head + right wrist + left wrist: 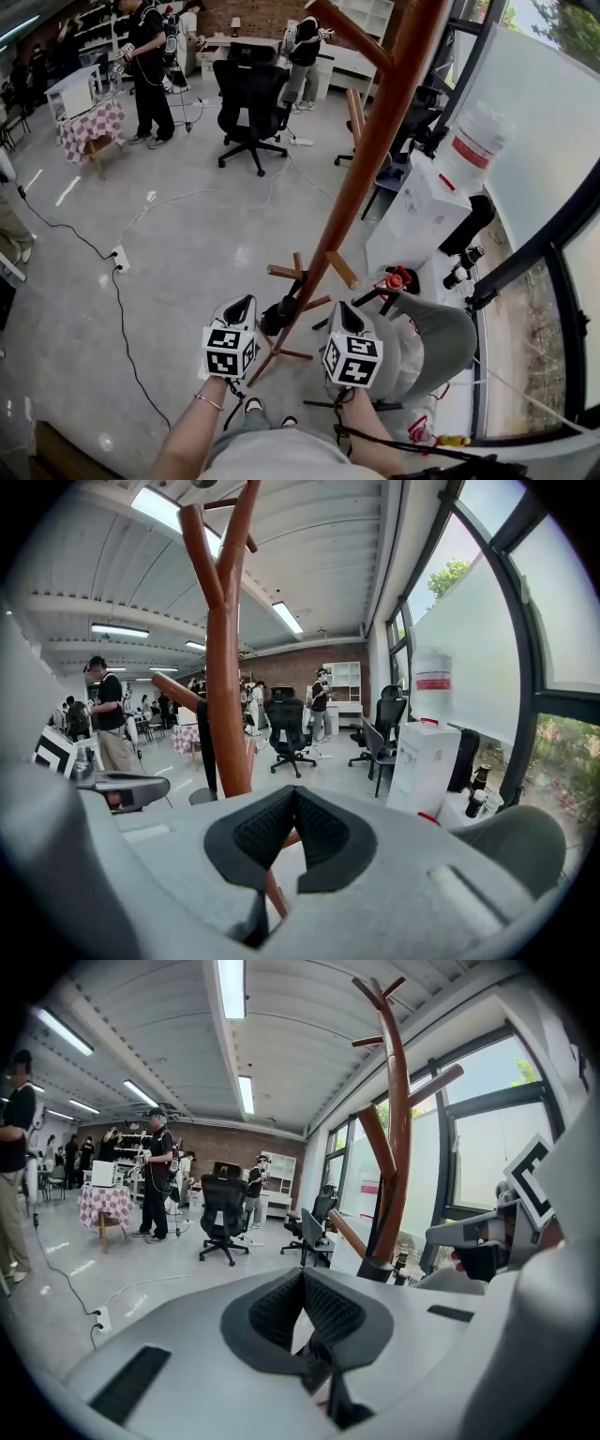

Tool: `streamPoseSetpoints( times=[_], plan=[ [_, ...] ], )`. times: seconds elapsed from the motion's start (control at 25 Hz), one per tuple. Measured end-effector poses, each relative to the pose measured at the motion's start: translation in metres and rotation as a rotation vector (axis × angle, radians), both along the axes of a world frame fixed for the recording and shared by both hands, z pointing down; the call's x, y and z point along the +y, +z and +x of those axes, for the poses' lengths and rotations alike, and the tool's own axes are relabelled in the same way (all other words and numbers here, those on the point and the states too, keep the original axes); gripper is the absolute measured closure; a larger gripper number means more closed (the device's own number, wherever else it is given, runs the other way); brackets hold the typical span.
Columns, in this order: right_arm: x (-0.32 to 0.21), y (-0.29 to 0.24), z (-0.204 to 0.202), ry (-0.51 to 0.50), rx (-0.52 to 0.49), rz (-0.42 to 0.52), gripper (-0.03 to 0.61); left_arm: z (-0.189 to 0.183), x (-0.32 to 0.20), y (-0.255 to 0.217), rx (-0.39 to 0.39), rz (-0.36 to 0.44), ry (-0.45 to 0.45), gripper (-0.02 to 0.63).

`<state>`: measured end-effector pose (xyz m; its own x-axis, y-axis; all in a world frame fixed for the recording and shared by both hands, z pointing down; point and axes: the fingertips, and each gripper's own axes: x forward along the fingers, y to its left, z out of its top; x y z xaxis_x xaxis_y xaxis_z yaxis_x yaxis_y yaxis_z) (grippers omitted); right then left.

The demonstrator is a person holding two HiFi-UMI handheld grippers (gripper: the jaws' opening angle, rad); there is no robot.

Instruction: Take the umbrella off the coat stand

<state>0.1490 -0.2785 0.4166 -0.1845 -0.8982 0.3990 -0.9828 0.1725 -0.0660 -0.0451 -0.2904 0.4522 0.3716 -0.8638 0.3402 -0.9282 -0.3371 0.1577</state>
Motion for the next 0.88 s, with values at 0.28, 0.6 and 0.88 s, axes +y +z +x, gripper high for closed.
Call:
streamPoseSetpoints(
  times=[0.28, 0.6, 0.88],
  plan=[
    [0.001, 0.01, -0.007, -0.068, 0.013, -0.047, 0.574, 0.002, 0.014, 0.014, -0.006, -0.034, -0.009, 0.611],
    [0.015, 0.028, -0.023, -0.089, 0.03, -0.057, 0.574, -0.016, 0.034, 0.041, 0.011, -0.054, -0.028, 0.611],
    [0.025, 0.068, -0.036, -0.105, 0.042, -0.132, 0.574, -0.022, 0.049, 0.078, 0.012, -0.102, 0.004, 0.611]
  ],
)
